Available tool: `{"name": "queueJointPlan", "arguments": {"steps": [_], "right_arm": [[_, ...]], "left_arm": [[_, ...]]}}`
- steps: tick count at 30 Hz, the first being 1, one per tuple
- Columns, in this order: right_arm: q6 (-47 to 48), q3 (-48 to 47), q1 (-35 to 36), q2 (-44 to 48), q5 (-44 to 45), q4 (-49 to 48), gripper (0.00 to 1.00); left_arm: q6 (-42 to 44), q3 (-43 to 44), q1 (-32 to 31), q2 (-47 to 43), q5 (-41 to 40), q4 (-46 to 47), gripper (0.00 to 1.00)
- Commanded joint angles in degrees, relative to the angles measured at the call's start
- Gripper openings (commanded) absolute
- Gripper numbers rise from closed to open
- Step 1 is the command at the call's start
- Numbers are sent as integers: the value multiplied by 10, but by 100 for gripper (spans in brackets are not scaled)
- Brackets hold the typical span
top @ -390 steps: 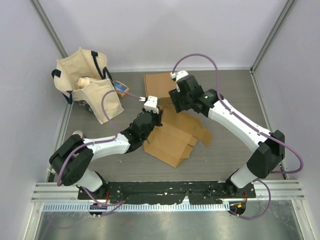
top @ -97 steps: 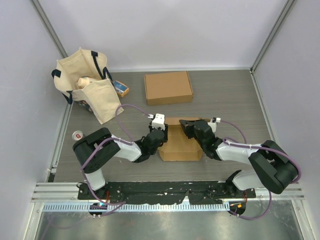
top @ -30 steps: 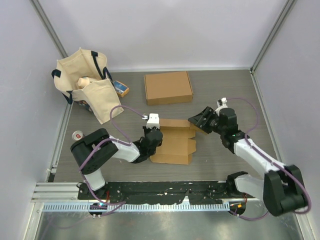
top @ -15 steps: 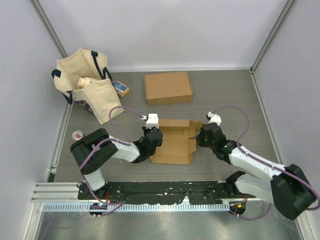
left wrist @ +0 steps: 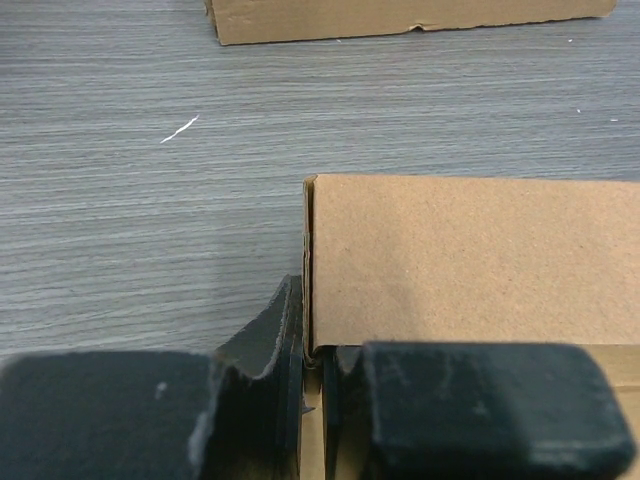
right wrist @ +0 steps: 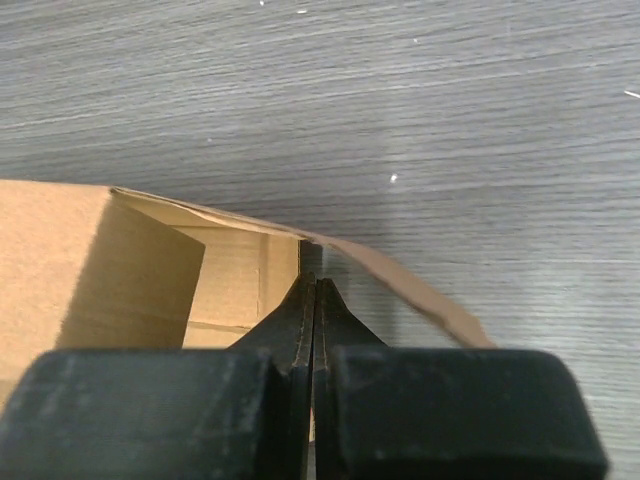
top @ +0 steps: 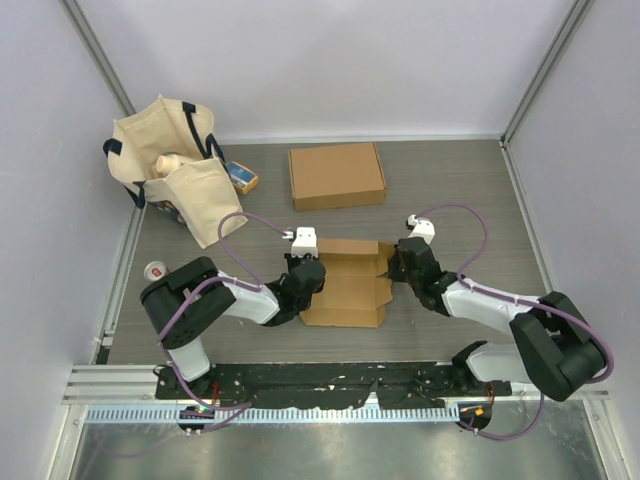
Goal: Fold the paper box
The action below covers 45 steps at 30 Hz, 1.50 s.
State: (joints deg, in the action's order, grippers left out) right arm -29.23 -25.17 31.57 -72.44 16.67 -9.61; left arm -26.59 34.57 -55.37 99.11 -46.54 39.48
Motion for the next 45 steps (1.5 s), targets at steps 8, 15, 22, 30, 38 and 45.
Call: {"name": "queueJointPlan", "arguments": {"steps": [8,15,22,30,38,45], "right_arm": [[-83,-6,13,-31,-82,-134,2],[-103,-4,12,-89,-87,-140,2],[-152,6,13,-103,-58,-65,2],[-142,-49,16,79,-73,178,16],[-197,22,50,67,-44,132,2],[-236,4,51,41,36,209,2]], "left_arm": [[-1,10,1,-8,-15,16,0],[-7,12,1,-6,-11,16,0],[-27,0,1,-13,-25,23,0],[-35,1,1,-11,-26,21,0],[-31,3,1,-9,-29,19,0],[-25,1,1,-14,-31,16,0]]}}
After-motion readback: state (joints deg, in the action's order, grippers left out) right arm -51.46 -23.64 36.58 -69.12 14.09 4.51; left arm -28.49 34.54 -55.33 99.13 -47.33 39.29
